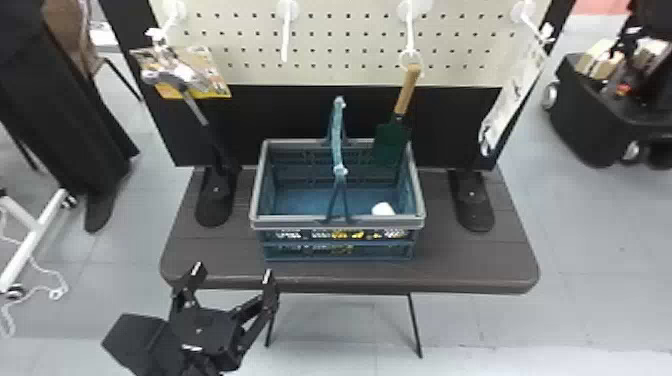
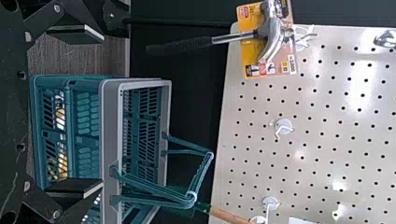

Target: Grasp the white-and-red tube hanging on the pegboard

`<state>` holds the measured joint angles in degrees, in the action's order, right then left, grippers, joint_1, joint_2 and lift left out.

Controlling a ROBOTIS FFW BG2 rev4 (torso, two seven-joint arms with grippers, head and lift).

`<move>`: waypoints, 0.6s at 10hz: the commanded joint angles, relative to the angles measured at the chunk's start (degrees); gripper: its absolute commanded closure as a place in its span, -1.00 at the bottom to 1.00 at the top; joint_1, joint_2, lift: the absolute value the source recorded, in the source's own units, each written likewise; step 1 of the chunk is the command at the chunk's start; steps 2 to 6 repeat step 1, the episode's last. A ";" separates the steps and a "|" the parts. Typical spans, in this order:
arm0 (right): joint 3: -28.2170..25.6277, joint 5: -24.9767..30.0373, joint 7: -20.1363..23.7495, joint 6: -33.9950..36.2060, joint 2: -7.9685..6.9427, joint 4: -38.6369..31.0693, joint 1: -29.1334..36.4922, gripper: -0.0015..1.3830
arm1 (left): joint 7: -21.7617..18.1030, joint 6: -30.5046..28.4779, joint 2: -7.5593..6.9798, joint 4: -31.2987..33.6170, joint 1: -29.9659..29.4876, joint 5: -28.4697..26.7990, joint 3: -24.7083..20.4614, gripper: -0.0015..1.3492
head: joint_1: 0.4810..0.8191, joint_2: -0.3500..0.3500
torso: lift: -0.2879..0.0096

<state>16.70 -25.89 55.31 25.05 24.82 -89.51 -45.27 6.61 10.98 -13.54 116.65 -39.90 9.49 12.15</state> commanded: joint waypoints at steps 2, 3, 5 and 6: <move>0.00 -0.04 -0.03 0.00 0.14 0.00 0.02 0.82 | -0.02 0.00 0.00 0.00 0.00 0.00 0.07 -0.69 | 1.00 0.02 | 0.27; 0.00 -0.04 -0.03 0.00 0.14 0.00 0.02 0.82 | -0.02 0.00 0.00 0.00 0.00 0.00 0.07 -0.69 | 1.00 0.02 | 0.27; 0.00 -0.04 -0.03 0.00 0.14 0.00 0.02 0.82 | -0.02 0.00 0.00 0.00 0.00 0.00 0.07 -0.69 | 1.00 0.02 | 0.27; 0.00 -0.04 -0.03 0.00 0.14 0.00 0.02 0.82 | -0.02 0.00 0.00 0.00 0.00 0.00 0.07 -0.69 | 1.00 0.02 | 0.27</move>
